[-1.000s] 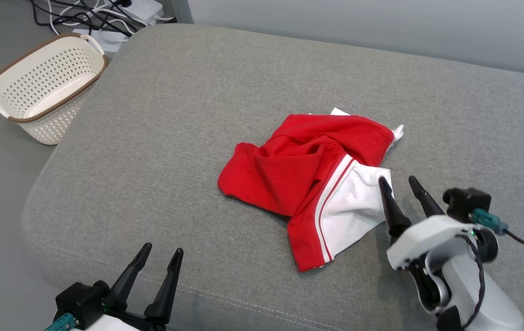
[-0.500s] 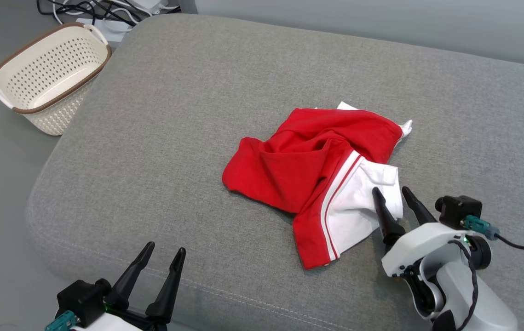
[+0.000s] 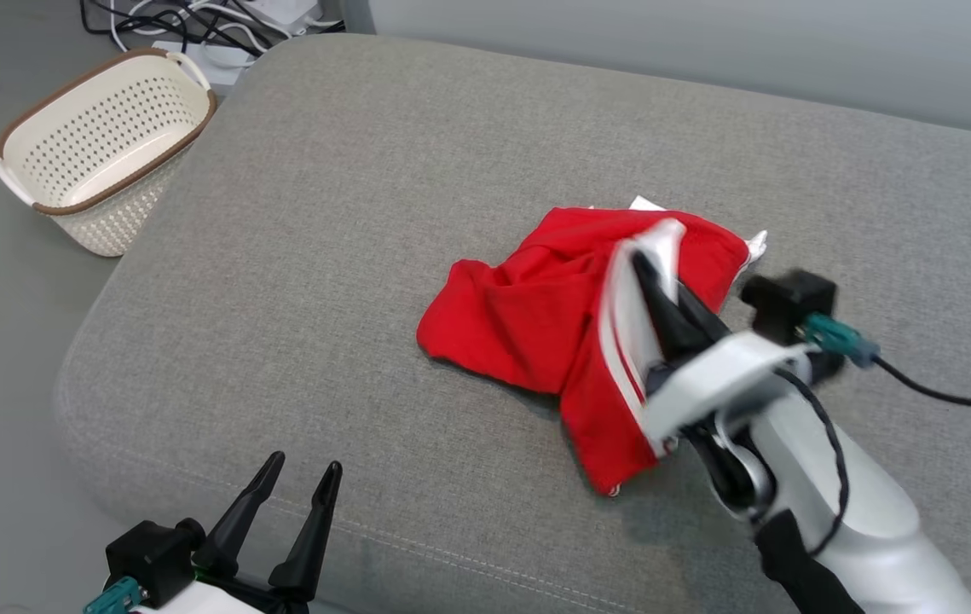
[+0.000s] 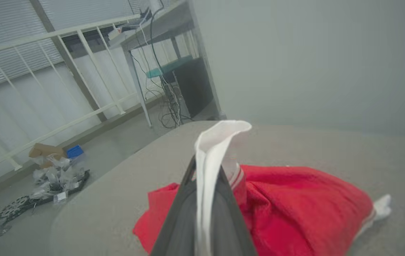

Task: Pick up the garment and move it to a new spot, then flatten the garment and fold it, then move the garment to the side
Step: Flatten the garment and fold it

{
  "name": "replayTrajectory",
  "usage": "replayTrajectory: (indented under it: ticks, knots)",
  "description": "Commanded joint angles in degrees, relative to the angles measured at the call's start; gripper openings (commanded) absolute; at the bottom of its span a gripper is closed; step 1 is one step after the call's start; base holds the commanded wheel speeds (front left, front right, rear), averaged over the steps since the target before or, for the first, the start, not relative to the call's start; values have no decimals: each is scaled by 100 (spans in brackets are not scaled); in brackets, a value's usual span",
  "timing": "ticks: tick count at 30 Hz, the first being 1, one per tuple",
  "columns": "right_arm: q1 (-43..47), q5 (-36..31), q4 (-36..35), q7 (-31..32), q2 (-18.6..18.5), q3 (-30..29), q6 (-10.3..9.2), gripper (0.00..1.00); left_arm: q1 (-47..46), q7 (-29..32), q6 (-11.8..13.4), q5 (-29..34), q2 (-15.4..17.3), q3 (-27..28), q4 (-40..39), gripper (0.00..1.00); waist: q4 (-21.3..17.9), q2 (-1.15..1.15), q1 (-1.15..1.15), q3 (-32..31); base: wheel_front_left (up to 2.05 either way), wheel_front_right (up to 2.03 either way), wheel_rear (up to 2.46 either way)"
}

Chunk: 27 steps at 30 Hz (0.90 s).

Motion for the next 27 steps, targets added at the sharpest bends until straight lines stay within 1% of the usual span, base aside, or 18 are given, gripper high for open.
replayTrajectory:
  ticks: [1, 5, 7, 8, 9, 11, 13, 16, 19, 20, 23, 25, 27]
  knots:
    - [-402, 155, -497, -60, 110, 450, 41, 0, -175, -34, -41, 13, 79, 224, -92, 100, -76, 0, 0, -47, 0, 0, 0]
    - [-1277, 569, -1270, -60, 110, 1064, 41, 0, -147, -34, -41, 49, 62, 152, -27, 100, -133, 0, 0, -139, 0, 0, 0]
    - [-1744, 797, -1550, -60, 110, 1205, 41, 0, -152, -34, -41, 79, 39, 100, 7, 100, -126, 0, 0, -196, 0, 0, 0]
    - [-1744, 797, -1550, -60, 110, 1205, 41, 0, -152, -34, -41, 79, 39, 100, 7, 100, -126, 0, 0, -196, 0, 0, 0]
    - [-1964, 893, -1678, -60, 110, 1228, 41, 0, -152, -34, -41, 95, 23, 66, 32, 100, -115, 0, 0, -236, 0, 0, 0]
    - [-2332, 1037, -1875, -60, 110, 1187, 41, 0, -148, -34, -41, 135, -17, -1, 83, 100, -80, 0, 0, -312, 0, 0, 0]
    - [-2627, 1073, -1979, -60, 110, 971, 41, 0, -140, -34, -41, 172, -55, -72, 123, 100, -40, 0, 0, -374, 0, 0, 0]
    - [-2862, 919, -1879, -60, 110, 316, 41, 0, -103, -34, -41, 208, -90, -127, 166, 100, -4, 0, 0, -428, 0, 0, 0]
    - [-2805, 453, -1272, -60, 110, -369, 41, 0, -35, -34, -41, 216, -129, -113, 216, 100, -22, 0, 0, -444, 0, 0, 0]
    - [-2615, -17, -567, -60, 110, -804, 41, 0, 1, -34, -41, 214, -143, -84, 233, 100, -72, 0, 0, -411, 0, 0, 0]
    - [-2235, -707, 671, -60, 110, -1343, 41, 0, -1, -34, -41, 193, -150, -68, 210, 100, -138, 0, 0, -324, 0, 0, 0]
    - [-1976, -1130, 1317, -60, 110, -1721, 41, 0, -41, -34, -41, 164, -141, -81, 163, 100, -172, 0, 0, -248, 0, 0, 0]
    - [-1713, -1537, 1724, -60, 110, -2243, 41, 0, -99, -34, -41, 131, -118, -91, 103, 100, -210, 0, 0, -170, 0, 0, 0]
